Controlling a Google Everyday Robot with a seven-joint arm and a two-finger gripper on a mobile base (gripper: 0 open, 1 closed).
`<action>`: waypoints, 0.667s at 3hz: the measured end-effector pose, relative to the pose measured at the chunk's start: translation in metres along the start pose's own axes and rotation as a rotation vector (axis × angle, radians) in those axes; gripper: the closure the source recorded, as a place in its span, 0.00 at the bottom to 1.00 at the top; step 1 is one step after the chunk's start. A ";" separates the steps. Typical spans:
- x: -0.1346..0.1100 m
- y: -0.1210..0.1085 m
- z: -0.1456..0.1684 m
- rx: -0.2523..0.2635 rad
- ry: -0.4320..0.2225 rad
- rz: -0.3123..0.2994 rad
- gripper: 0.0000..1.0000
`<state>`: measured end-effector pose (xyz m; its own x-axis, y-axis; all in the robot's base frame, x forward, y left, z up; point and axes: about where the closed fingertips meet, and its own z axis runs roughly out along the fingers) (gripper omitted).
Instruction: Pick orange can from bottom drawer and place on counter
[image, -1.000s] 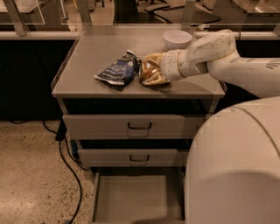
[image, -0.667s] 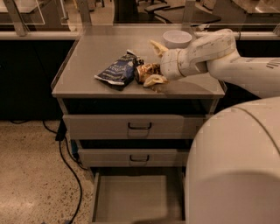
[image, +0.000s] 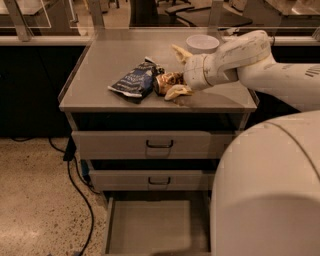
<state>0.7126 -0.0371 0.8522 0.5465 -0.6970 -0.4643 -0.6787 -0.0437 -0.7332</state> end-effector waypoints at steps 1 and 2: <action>-0.004 -0.008 0.001 -0.023 0.002 -0.003 0.00; -0.004 -0.008 0.001 -0.023 0.002 -0.003 0.00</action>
Offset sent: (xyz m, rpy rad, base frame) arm 0.0657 -0.0070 0.0552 -0.1069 -0.0201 -0.0152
